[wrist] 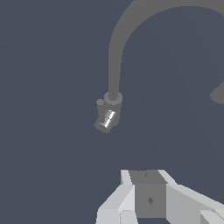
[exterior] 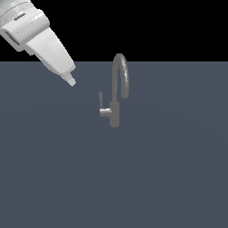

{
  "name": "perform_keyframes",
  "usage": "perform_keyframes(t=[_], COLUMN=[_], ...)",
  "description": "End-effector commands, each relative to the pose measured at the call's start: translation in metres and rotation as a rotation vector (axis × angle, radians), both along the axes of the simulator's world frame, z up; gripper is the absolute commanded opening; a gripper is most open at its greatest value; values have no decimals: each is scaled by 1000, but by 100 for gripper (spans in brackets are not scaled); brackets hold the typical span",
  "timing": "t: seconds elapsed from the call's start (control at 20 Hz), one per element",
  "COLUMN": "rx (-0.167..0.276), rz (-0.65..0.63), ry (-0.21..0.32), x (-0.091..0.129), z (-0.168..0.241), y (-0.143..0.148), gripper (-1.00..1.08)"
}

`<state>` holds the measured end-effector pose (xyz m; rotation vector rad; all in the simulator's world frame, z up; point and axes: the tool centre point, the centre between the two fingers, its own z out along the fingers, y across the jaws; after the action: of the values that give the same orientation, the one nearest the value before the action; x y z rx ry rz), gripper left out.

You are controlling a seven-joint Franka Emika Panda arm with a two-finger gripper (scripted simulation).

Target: Turn on the faucet by rotating a designated handle.

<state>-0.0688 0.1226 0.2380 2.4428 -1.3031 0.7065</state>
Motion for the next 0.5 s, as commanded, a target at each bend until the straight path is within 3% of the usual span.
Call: perform_keyframes(t=[0.0,0.45], rx=[-4,-24], rz=[-14,-75], ry=[-6,-29], x=[4,21], z=[-3,-18], y=[-1,-5], gripper=[-100,-100])
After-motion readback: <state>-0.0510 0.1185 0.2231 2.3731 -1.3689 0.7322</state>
